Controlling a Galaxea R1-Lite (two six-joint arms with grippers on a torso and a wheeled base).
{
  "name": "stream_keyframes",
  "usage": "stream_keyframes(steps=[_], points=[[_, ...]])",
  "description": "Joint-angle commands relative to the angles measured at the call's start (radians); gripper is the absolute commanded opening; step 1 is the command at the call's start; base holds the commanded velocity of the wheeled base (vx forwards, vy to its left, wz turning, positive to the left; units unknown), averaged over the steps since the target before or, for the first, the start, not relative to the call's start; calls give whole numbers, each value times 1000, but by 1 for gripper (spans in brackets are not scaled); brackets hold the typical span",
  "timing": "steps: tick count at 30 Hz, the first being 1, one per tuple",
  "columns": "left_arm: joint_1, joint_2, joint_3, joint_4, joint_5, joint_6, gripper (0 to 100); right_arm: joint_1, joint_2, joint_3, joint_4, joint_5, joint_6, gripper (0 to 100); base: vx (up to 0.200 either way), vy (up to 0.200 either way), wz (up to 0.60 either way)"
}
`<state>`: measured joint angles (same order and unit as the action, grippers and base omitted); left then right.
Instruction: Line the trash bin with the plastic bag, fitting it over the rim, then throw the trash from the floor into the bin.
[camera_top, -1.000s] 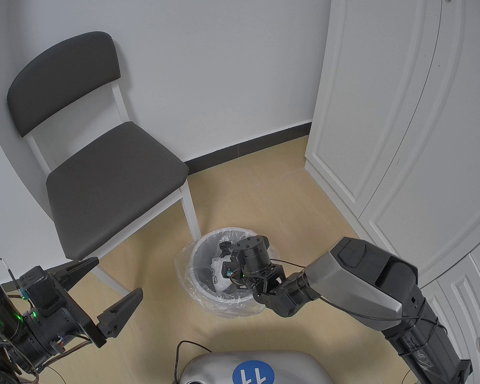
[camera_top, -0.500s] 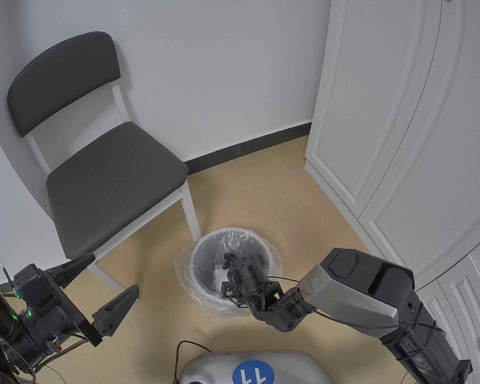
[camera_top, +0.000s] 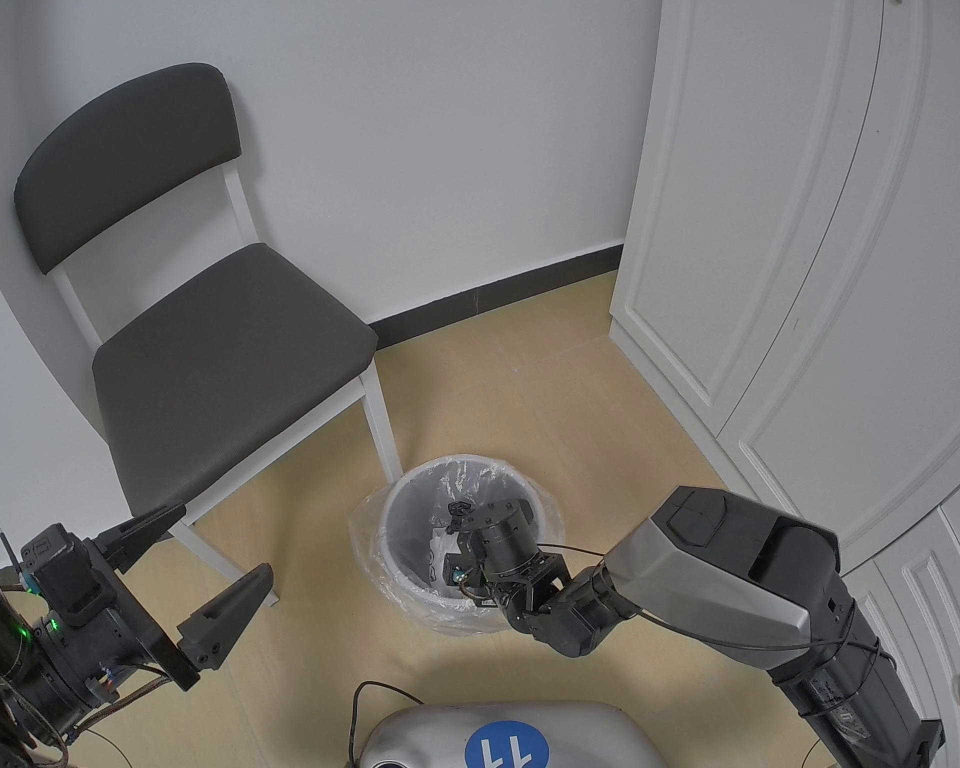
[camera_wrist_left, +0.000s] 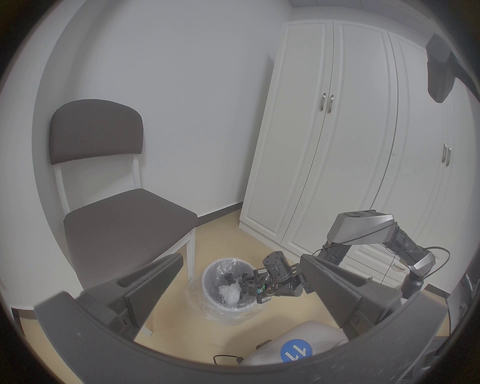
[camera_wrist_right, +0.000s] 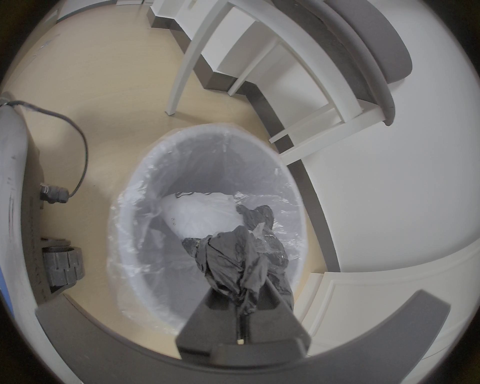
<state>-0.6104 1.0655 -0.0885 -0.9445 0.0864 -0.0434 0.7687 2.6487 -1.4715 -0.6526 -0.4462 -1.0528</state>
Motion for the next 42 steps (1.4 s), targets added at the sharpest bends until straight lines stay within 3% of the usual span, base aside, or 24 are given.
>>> stream_keyframes(steps=[1, 9, 19, 34, 42], points=[[0, -1, 3, 0, 1, -1, 100, -11, 8, -27, 1, -8, -3, 0, 0, 0, 0], [0, -1, 3, 0, 1, -1, 100, -26, 99, -116, 2, -35, -3, 0, 0, 0, 0], [1, 1, 1, 1, 1, -3, 100, -31, 226, -420, 33, -124, 60, 0, 0, 0, 0], [1, -4, 1, 0, 1, 0, 100, 11, 86, -170, 33, -124, 53, 0, 0, 0, 0], [1, -29, 0, 0, 0, 4, 100, 32, 25, -135, 33, -126, 45, 0, 0, 0, 0]])
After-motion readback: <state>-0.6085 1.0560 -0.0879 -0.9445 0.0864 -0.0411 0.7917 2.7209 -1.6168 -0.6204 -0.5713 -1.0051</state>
